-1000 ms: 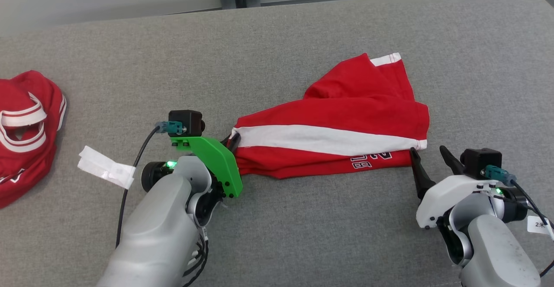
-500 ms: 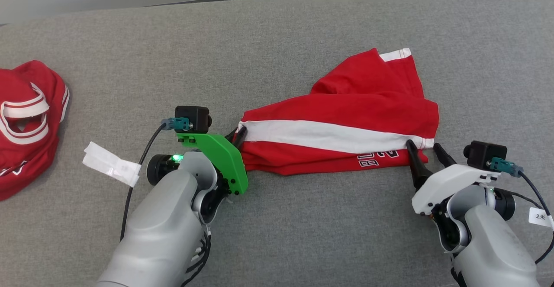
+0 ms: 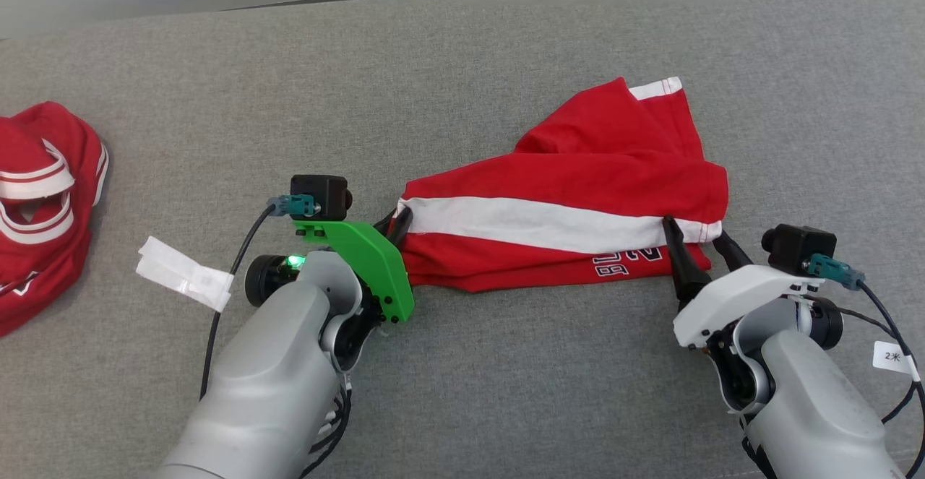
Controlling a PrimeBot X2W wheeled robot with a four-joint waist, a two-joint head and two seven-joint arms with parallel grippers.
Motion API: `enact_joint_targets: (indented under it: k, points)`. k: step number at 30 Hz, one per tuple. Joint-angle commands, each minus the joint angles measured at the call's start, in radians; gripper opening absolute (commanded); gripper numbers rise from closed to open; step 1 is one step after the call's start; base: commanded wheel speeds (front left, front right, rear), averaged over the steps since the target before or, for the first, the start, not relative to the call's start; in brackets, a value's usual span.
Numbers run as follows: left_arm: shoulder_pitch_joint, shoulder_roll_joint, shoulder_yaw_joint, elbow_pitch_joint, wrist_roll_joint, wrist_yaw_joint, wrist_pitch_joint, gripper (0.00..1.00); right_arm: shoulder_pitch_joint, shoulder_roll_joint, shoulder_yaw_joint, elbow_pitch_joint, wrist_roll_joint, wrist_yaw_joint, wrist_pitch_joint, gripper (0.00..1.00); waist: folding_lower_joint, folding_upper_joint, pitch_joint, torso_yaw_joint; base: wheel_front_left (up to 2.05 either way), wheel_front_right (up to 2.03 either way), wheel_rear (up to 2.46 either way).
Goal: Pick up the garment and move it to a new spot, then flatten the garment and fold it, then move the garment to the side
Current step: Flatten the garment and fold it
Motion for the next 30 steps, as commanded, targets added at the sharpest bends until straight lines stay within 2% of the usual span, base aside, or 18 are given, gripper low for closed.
enact_joint_targets:
  k: [1,2,3,4,5,6,13,21,25,30]
  points:
    - [-0.016,0.003,-0.001,0.003,-0.003,-0.003,-0.004,0.0,-0.009,-0.002,0.005,0.001,0.003,-0.001,-0.008,0.86,0.0,0.0,-0.001,0.0,0.0,0.0,0.0]
    - [-0.015,0.003,-0.003,0.004,-0.008,-0.005,-0.005,0.0,-0.01,-0.004,0.006,0.003,0.006,-0.001,-0.012,0.58,0.0,0.0,-0.002,0.0,0.0,0.0,0.0]
    - [-0.014,0.003,-0.005,0.003,-0.011,-0.006,-0.006,0.0,-0.013,-0.006,0.008,0.005,0.008,-0.001,-0.013,0.4,0.0,0.0,-0.002,0.001,0.0,0.0,0.0]
    - [-0.013,0.003,-0.007,0.003,-0.015,-0.008,-0.006,0.0,-0.016,-0.008,0.01,0.006,0.01,-0.001,-0.013,0.35,0.0,0.0,-0.003,0.001,0.0,0.0,0.0]
    - [-0.012,0.003,-0.009,0.003,-0.018,-0.009,-0.006,0.0,-0.02,-0.009,0.013,0.007,0.011,-0.001,-0.013,0.14,0.0,0.0,-0.003,0.002,0.0,0.0,0.0]
    - [-0.011,0.003,-0.012,0.003,-0.022,-0.01,-0.008,0.0,-0.025,-0.009,0.017,0.006,0.013,-0.001,-0.015,0.0,0.0,0.0,-0.003,0.002,0.0,0.0,0.0]
    - [-0.031,0.003,-0.006,-0.038,-0.039,-0.019,-0.096,0.0,-0.052,-0.015,0.032,-0.059,0.044,-0.001,-0.07,0.0,0.0,0.0,-0.01,0.003,0.0,0.0,0.0]
    - [-0.059,0.003,0.022,-0.152,-0.099,-0.028,-0.206,0.0,-0.092,-0.053,0.028,-0.21,0.035,-0.001,-0.11,0.0,0.0,0.0,-0.032,-0.008,0.0,0.0,0.0]
    - [-0.097,0.026,0.03,-0.237,-0.138,-0.028,-0.234,0.0,-0.133,-0.072,0.025,-0.277,0.038,-0.001,-0.103,0.0,0.0,0.0,-0.029,-0.025,0.0,0.0,0.0]
    - [-0.175,0.049,0.056,-0.306,-0.194,-0.028,-0.23,0.0,-0.223,-0.077,0.028,-0.336,0.085,-0.001,-0.045,0.0,0.0,0.0,-0.004,-0.058,0.0,0.0,0.0]
